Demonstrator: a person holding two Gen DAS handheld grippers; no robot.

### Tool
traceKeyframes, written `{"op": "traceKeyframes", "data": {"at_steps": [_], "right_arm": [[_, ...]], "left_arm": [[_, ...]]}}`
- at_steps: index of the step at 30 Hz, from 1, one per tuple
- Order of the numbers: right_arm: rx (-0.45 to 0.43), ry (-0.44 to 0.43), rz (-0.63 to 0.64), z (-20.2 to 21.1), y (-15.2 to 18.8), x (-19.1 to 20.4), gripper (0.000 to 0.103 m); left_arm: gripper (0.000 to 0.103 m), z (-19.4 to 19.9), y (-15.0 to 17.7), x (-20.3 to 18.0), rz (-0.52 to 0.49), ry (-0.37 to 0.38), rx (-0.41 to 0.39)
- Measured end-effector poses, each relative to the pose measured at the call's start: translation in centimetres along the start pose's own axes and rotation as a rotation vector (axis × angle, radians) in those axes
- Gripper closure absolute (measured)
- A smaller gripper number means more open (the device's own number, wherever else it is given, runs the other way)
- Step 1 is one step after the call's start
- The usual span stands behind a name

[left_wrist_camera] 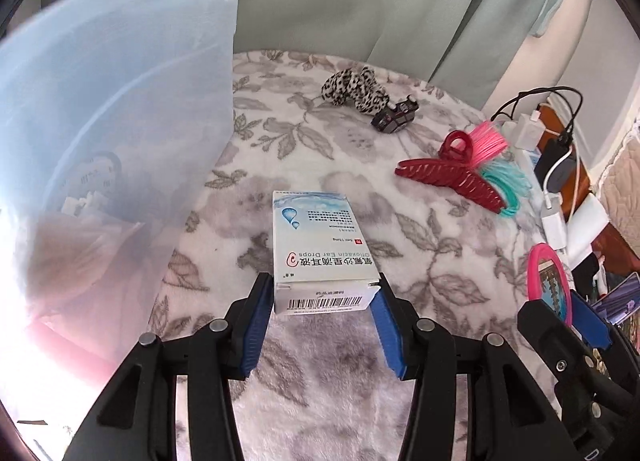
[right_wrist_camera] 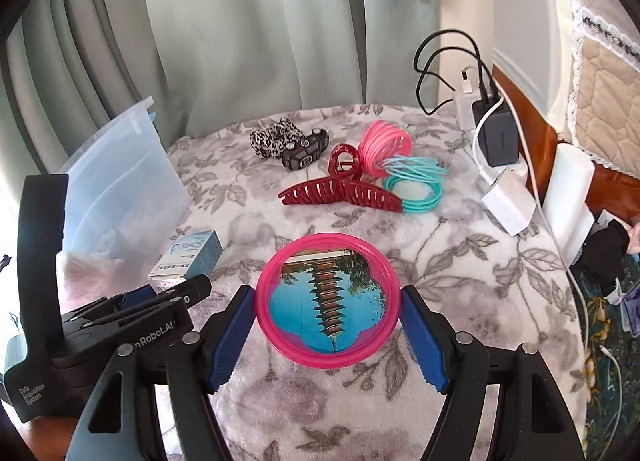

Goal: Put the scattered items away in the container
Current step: 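Lift the medicine box with the left tool while the right tool grasps the pink round mirror, then carry the medicine box and pink mirror over the clear box with both tools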

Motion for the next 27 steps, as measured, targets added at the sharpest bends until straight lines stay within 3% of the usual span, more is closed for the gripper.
{"op": "traceKeyframes", "data": {"at_steps": [9, 15, 27], "right_arm": [[-0.127, 0.002, 0.005, 6.5, -1.8, 1.5, 0.027], [-0.201, 0.007, 0.027, 10.1, -2.8, 2.8, 0.027], [-0.368, -0.021, 0.088, 17.4, -5.4, 6.9, 0.027]], "left_arm": [[0.054, 7.1, -2.2, -1.3, -0.04, 0.077, -0.154], [0.054, 10.8, -2.8, -0.6, -0.032, 0.105, -0.228], [0.054, 20.0, -4.9, 1.8, 0.005, 0.14, -0.448]]}}
Point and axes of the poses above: each gripper's, at about its wrist camera, not at the fingertips, and z roughly against the way its jaws point, x to its left, y to its underside, the point moved 5 cm from there along -z, roughly the way its jaws point, and after that the axes turned 3 degrees about z, right-handed, at the moved point
